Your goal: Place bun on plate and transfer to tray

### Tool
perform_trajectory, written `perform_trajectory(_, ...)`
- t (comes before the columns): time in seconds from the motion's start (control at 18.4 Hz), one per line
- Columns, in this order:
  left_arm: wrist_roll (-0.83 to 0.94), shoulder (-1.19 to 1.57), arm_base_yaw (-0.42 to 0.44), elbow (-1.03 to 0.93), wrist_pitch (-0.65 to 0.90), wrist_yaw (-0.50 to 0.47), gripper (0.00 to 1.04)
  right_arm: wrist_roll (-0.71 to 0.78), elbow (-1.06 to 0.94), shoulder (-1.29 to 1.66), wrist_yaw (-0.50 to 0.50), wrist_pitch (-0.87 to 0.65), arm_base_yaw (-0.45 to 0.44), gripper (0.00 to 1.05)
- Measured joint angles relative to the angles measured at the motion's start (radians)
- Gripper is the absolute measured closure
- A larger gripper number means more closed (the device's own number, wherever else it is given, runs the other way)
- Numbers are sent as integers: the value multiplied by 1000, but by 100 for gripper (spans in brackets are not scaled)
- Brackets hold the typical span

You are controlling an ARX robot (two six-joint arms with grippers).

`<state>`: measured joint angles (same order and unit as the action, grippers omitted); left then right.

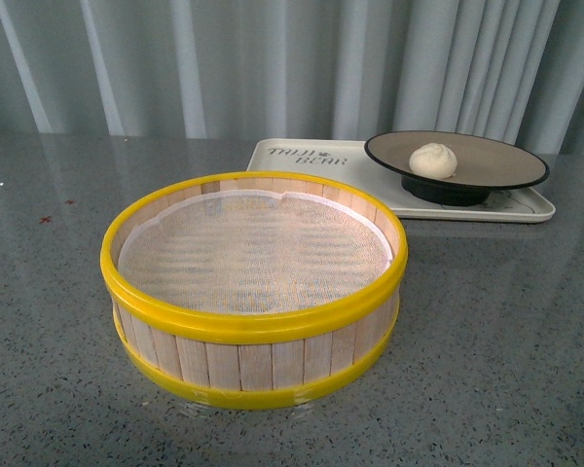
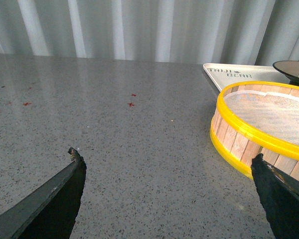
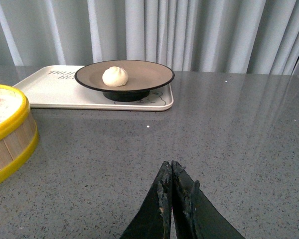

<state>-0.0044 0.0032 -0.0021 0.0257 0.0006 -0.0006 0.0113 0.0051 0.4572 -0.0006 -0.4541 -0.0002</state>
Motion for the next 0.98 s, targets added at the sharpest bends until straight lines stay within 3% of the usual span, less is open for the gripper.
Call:
perform_trajectory(0.76, 0, 0, 0, 0, 0, 0, 7, 0, 0, -277, 0, 270, 0, 103)
perform_trajectory(0.98, 0, 0, 0, 0, 0, 0, 7, 0, 0, -448, 0, 448, 0, 103)
